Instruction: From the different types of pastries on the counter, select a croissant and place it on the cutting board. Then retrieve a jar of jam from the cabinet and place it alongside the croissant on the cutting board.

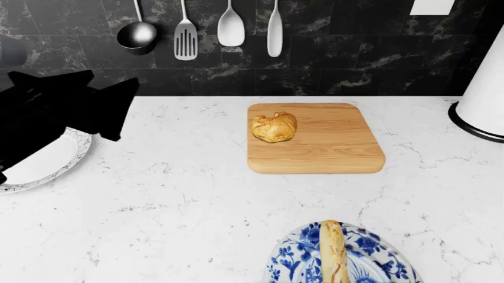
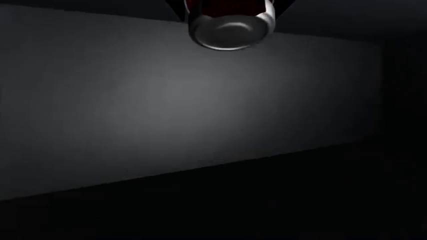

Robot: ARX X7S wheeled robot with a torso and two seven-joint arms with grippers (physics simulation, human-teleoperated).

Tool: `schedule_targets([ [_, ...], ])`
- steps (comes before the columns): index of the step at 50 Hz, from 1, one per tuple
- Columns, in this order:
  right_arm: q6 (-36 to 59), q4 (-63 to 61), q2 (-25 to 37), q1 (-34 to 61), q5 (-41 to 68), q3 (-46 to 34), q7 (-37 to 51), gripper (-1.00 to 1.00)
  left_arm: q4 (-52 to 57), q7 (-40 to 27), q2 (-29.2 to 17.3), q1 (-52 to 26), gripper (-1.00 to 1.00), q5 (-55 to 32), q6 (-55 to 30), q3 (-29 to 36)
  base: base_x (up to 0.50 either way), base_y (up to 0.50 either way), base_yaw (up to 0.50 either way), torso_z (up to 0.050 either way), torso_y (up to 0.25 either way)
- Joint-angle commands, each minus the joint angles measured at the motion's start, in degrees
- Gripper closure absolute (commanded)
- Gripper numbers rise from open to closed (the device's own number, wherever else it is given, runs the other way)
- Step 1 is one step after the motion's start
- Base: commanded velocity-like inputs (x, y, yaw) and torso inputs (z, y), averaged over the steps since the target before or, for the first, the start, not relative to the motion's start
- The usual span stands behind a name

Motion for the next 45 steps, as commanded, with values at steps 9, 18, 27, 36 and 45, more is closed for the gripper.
schedule_targets([
  [9, 1.0, -11.0, 4.6, 0.4, 18.6, 1.2, 1.9, 1.0, -0.2, 0.1, 0.4, -0.2, -1.0, 0.5, 0.1, 0.6, 0.0, 0.0, 0.0, 0.0, 0.0],
  [18, 1.6, -12.8, 7.2, 0.4, 31.4, 1.1, 9.3, 1.0, 0.0, -0.3, 0.6, -0.1, -1.0, 0.5, 0.1, 0.9, 0.0, 0.0, 0.0, 0.0, 0.0],
  [27, 4.5, -17.3, 8.3, 0.4, 45.3, 0.3, 17.0, 1.0, -0.2, -0.4, 0.8, -0.5, -1.0, 0.9, -0.1, 1.5, 0.0, 0.0, 0.0, 0.0, 0.0],
  [36, 5.8, -19.9, 9.8, 0.4, 51.3, 0.1, 18.8, 1.0, 0.0, -0.9, 0.4, -0.7, -1.0, 0.3, -0.2, 1.2, 0.0, 0.0, 0.0, 0.0, 0.0],
  [45, 5.1, -22.6, 10.1, 0.4, 63.8, -0.9, 26.2, 1.0, 0.2, -1.6, 0.6, -1.5, -1.0, -0.2, -0.6, 1.4, 0.0, 0.0, 0.0, 0.0, 0.002],
])
